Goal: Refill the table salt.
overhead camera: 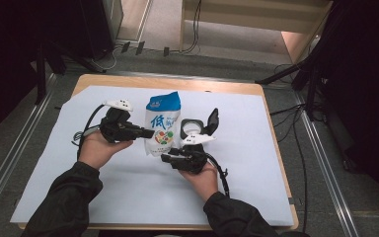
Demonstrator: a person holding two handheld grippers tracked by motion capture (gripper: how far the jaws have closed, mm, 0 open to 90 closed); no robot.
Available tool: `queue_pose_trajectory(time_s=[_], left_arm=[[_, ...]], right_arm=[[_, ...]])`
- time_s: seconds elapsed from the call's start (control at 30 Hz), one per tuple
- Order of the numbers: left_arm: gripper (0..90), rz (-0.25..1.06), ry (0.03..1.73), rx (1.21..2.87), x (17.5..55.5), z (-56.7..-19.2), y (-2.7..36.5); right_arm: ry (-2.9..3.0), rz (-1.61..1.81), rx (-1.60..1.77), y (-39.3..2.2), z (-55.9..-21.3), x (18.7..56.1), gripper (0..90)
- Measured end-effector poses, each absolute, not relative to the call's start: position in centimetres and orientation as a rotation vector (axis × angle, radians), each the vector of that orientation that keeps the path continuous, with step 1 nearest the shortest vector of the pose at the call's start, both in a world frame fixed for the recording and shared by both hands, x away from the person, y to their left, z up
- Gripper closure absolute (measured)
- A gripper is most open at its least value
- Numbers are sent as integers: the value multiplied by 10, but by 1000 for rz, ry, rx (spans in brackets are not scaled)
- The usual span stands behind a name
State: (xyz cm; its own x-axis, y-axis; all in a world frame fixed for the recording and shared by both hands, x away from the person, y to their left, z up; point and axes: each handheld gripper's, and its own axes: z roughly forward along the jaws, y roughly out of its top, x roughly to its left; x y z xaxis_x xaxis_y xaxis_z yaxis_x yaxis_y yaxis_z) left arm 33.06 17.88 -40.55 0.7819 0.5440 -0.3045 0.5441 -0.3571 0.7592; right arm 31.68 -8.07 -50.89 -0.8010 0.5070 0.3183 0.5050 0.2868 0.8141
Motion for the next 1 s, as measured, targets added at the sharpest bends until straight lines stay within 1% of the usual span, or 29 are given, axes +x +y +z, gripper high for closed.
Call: queue_pose_trajectory(time_s=[0.27,0.53,0.8,1.0], left_arm=[[900,75,849,2013,336,-404,192],[900,103,920,1963,340,-408,212],[900,135,974,1931,343,-416,228],[900,157,1015,1920,348,-422,238]], right_arm=[[2569,1551,899,-105,-492,310,573],[2564,1497,919,-148,-484,305,555],[2505,1446,1017,-180,-479,315,547],[2463,1459,1031,-193,-479,322,546]])
